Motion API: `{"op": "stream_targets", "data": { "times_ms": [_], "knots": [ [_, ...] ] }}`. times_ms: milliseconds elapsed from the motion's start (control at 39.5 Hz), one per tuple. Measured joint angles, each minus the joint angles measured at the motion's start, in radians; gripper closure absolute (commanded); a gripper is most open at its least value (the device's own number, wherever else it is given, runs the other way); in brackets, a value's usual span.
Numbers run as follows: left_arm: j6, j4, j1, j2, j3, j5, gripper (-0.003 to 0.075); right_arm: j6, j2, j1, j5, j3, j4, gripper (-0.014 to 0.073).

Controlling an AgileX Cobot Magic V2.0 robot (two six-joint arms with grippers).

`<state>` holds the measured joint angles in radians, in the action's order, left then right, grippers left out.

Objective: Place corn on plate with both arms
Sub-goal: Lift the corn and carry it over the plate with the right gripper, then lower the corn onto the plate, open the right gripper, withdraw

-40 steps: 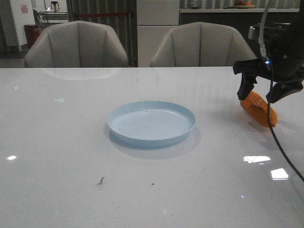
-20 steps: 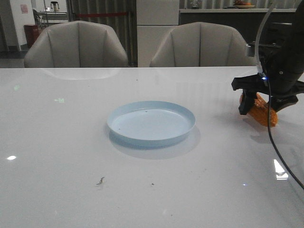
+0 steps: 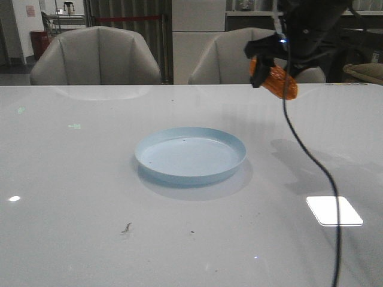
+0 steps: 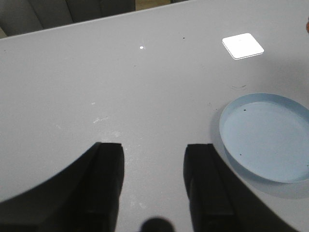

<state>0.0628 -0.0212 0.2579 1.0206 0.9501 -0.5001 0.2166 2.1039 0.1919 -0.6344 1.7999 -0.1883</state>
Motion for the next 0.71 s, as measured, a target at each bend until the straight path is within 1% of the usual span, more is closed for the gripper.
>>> {"op": "stream_targets", "data": {
  "times_ms": [202,354,506,607,658,708],
  "knots": [
    [0.000,0.003,0.000,0.000,0.000,0.002,0.0353,0.064,0.006,0.132,-0.062,0.021,0.000,0.0303],
    [0.000,0.005,0.000,0.000,0.000,0.002,0.0353,0.087,0.032,0.206,-0.122,0.021,0.000,0.0303],
    [0.000,0.005,0.000,0.000,0.000,0.002,0.0353,0.093,0.082,0.242,-0.171,0.021,0.000,0.0303],
    [0.000,0.005,0.000,0.000,0.000,0.002,0.0353,0.095,0.115,0.252,-0.177,0.021,0.000,0.0302],
    [0.000,0.007,0.000,0.000,0.000,0.002,0.0353,0.095,0.131,0.256,-0.179,0.021,0.000,0.0291],
    [0.000,0.007,0.000,0.000,0.000,0.002,0.0353,0.095,0.141,0.259,-0.179,0.021,0.000,0.0243]
  ]
}}
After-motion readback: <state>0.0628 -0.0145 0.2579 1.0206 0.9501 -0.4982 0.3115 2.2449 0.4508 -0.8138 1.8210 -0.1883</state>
